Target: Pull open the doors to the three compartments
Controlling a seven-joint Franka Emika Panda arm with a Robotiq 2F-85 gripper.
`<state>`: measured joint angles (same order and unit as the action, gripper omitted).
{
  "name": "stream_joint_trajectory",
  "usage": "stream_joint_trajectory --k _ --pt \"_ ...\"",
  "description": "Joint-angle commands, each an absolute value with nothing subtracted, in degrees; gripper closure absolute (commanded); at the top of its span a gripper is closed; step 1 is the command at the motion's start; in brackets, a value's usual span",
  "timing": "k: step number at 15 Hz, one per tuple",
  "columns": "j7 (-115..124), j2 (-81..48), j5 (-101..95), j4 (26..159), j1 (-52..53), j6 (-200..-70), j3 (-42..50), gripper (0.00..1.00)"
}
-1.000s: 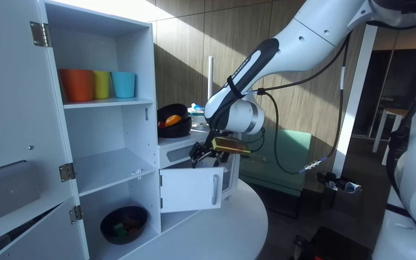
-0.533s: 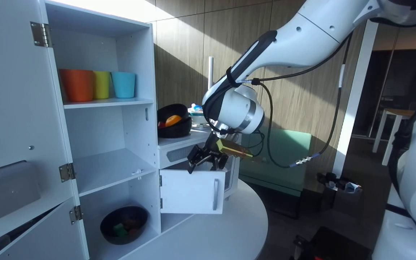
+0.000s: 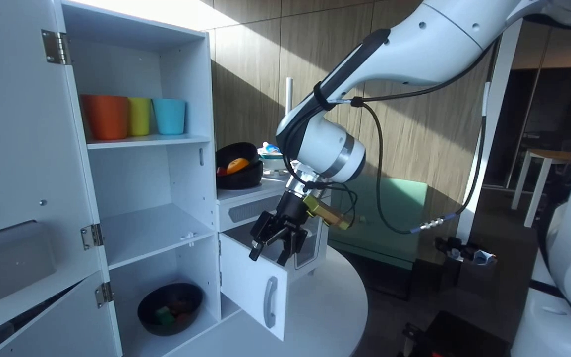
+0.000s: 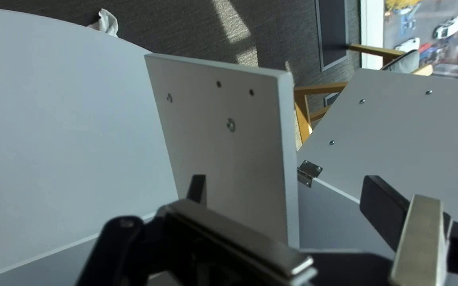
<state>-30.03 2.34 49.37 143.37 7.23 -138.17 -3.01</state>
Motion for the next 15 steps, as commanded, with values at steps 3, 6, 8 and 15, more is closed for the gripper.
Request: stream_joint_trajectory --k 3,6,8,15 --pt "-33.8 2.7 49.2 143.9 7.7 -135.8 -5.3 0.00" --pt "-37.0 4.2 49.6 144.9 7.0 -137.6 -4.8 0.00" --pt "-38.5 5.3 52.0 145.6 6.2 -139.0 -4.0 0.00" --pt "-39.8 3.8 52.5 144.9 3.2 -135.8 -0.8 0.00"
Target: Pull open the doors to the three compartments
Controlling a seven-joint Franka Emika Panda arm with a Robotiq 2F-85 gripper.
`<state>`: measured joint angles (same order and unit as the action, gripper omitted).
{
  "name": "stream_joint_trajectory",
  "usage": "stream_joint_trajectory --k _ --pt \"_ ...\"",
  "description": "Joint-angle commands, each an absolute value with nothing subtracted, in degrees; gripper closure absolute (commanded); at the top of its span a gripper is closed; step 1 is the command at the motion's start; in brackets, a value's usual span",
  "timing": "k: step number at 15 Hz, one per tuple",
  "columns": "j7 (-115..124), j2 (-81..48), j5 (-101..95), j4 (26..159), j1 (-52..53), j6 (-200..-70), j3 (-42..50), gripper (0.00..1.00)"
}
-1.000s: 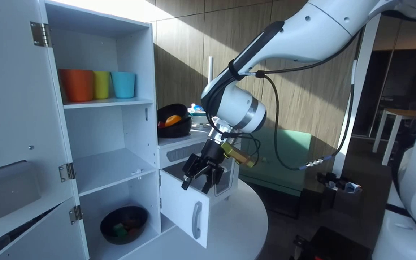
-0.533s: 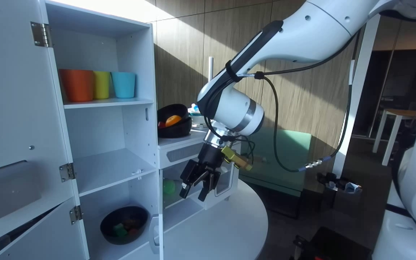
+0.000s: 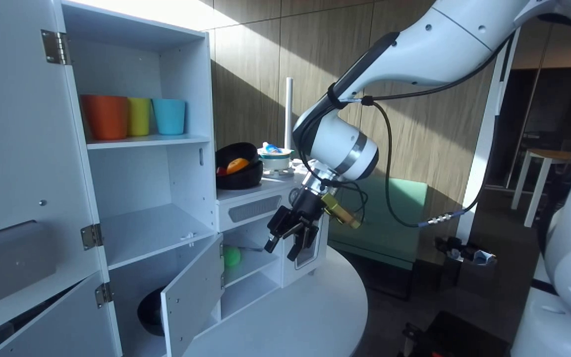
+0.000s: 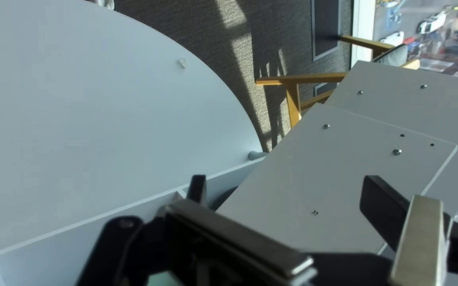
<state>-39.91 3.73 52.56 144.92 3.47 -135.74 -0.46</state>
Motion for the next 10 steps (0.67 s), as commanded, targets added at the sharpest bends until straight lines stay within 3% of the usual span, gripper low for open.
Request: stream_joint_trajectory --k 1,10 --pt "-40.5 3.5 52.4 144.9 2.7 -133.6 -0.3 0.00" --pt "-39.0 4.7 48.7 145.4 3.1 -135.7 -1.2 0.00"
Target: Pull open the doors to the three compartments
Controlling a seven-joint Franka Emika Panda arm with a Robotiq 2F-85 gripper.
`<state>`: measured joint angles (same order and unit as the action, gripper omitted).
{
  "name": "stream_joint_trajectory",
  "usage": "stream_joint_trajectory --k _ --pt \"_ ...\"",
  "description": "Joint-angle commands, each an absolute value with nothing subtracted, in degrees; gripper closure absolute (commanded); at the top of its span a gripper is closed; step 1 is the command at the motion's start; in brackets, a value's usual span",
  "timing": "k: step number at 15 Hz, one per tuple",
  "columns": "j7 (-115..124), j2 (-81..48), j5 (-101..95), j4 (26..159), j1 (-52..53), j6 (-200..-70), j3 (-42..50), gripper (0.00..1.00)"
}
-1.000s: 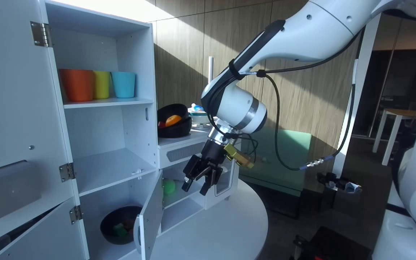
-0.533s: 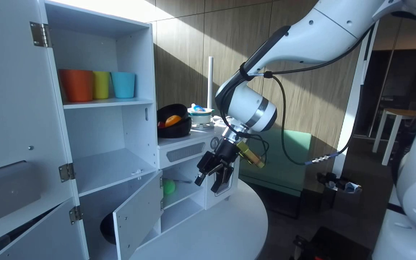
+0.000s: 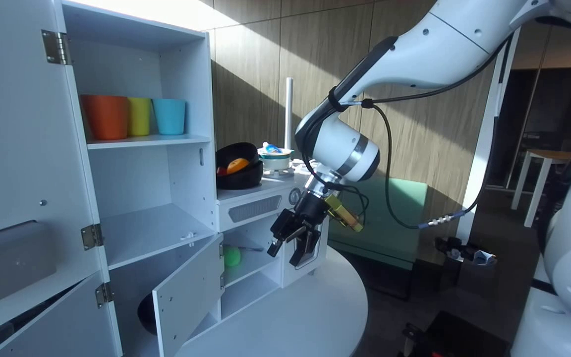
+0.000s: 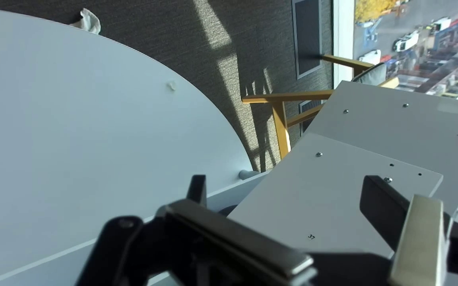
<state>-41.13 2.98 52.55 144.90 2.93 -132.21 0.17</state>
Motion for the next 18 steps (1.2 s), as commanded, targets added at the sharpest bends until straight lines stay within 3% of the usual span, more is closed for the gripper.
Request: stream_joint_trajectory --k 1,12,18 --pt "-37.1 7.0 44.4 146.2 3.5 -138.1 -1.9 0.00" --pt "-19.7 23.1 -2.9 159.2 2.8 -144.5 -4.7 0.00" --pt "-13.1 20.8 -30.1 159.0 -2.0 -146.1 -7.4 0.00"
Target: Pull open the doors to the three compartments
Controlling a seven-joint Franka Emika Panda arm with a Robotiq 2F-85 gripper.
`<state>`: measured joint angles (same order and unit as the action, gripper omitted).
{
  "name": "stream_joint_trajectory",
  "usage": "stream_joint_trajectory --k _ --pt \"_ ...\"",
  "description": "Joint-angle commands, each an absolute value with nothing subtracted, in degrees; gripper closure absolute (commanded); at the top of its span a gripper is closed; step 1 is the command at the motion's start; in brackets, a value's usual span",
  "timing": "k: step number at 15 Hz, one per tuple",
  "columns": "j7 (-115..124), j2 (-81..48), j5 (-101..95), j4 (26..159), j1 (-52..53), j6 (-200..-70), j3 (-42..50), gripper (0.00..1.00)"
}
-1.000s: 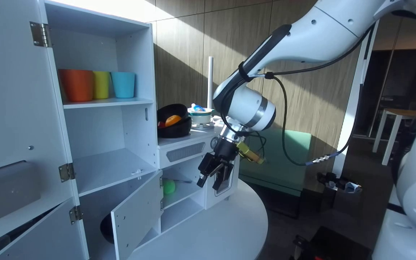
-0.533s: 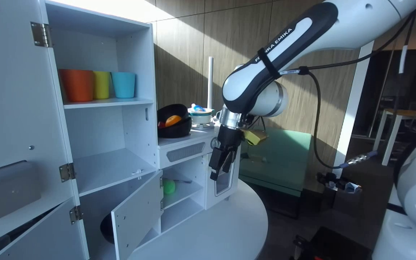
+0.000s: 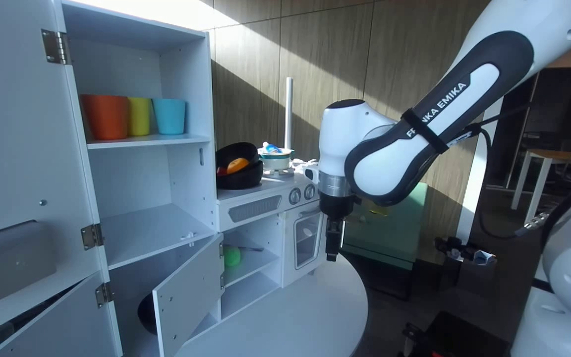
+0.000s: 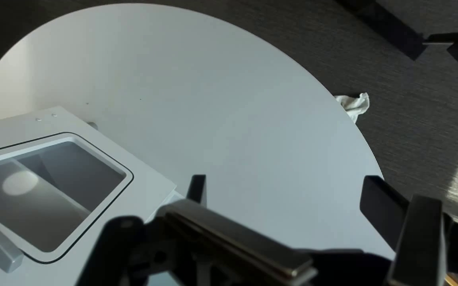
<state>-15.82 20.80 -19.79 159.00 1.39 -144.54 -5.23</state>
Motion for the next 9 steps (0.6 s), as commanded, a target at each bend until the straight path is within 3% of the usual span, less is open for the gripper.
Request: stream_joint_trajectory --k 1,9 --pt "-11.7 20.3 -35.1 158.8 -3.1 -146.4 -8.0 0.00" --pt "2.7 16.8 -75.2 155.3 -21.2 -150.4 -20.3 0.00"
